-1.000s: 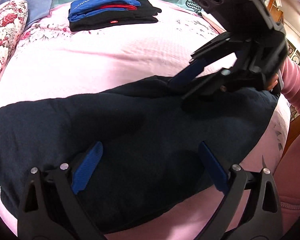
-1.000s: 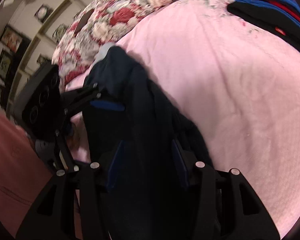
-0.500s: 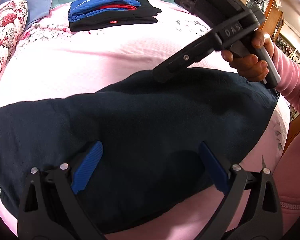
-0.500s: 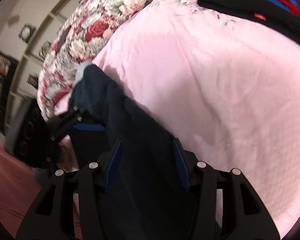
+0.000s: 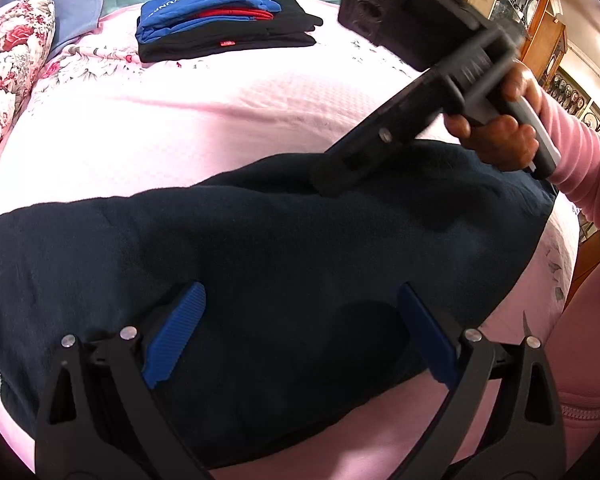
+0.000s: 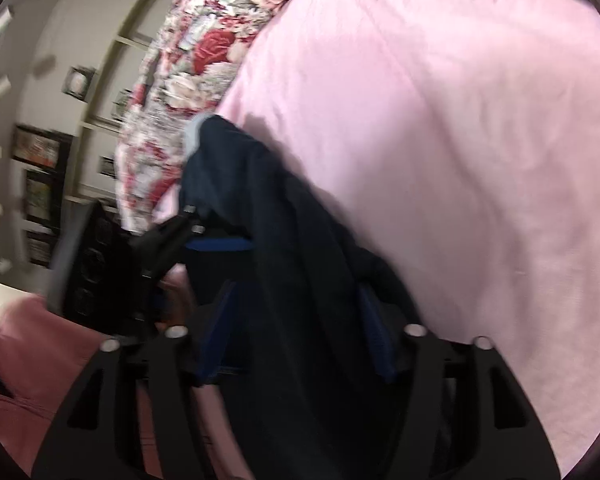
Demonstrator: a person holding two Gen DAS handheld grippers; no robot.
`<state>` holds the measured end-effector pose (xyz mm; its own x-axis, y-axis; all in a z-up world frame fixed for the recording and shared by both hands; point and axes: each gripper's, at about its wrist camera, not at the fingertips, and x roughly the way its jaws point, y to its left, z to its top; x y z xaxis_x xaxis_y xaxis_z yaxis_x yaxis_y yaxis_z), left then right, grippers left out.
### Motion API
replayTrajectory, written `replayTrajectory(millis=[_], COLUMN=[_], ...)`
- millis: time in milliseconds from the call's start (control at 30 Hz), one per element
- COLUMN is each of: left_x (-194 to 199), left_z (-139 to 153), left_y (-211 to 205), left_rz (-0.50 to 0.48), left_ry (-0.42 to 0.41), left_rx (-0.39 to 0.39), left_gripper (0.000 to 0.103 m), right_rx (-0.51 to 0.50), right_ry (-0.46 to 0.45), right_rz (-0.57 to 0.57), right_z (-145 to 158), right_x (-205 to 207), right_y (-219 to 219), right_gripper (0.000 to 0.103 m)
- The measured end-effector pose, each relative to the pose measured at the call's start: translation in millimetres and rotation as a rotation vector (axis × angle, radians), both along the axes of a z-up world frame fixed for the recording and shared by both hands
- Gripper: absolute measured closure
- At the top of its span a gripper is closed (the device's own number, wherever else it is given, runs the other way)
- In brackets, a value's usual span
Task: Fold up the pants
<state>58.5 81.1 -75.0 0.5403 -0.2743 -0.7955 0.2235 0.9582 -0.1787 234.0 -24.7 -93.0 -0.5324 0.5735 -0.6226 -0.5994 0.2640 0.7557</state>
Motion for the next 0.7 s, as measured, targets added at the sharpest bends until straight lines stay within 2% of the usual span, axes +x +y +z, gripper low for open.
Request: replayTrajectory(millis=[33,133,167,267,300,367,433,533,633,700], left_x=[0.1,0.0,0.1,0.2,0.3,0.1,0.0,-0.9,-1.2,-1.3], left_z=[-0.1,-0.2,0.0,-0.4,-0.4,-0.5,-0.8,-0.9,-1.3,-1.2], left_y=[-0.4,-1.3,-0.9,-1.6,-2.0,-2.9,-3.8,-5.7,-6.6,-6.8], left_rz=[0.000,-0.001,-0.002,-0.001,-0.002,-0.003,-0.002,-0.001,-0.002,-0.001], left_ry=[0.000,0.001,0.001,0.000,0.000,0.001,0.001,0.000,0.000,0.000], left_rx=[0.002,0.006,0.005,0.011,0.015,0.020,0.026,0.039,0.048,0.046], left_gripper=[0.005,0.005,0.005,0.005,0.005,0.004,0.004,0.004,0.004,0.004], right_rx=[0.013,0.074,0.089,0.132,0.138,0.132,0.159,0.183,0.085,0.040], right_ry=[0.006,-0.098,-0.110,-0.037,-0.076,-0.086,-0.067,-0.126,-0.245,-0.268], right_rz=[-0.009,-0.072,-0.094,-0.222,-0.275,-0.312,-0.299,-0.234,-0.167,-0.089], right_z=[0.3,10.2,11.8,4.5,3.2,-0.4,2.6,18.0,18.9,13.6], right_x=[0.4,6.0,10.1,38.0,45.8,57.4,57.6,47.3,35.5,20.7], right_y=[0.8,-4.0,-5.4,-20.3,-25.8,-29.6,-30.8,-23.4,-12.8,-7.8], right_gripper=[0.031,0.036,0.040,0.057,0.068,0.077,0.078,0.077,0.075,0.075])
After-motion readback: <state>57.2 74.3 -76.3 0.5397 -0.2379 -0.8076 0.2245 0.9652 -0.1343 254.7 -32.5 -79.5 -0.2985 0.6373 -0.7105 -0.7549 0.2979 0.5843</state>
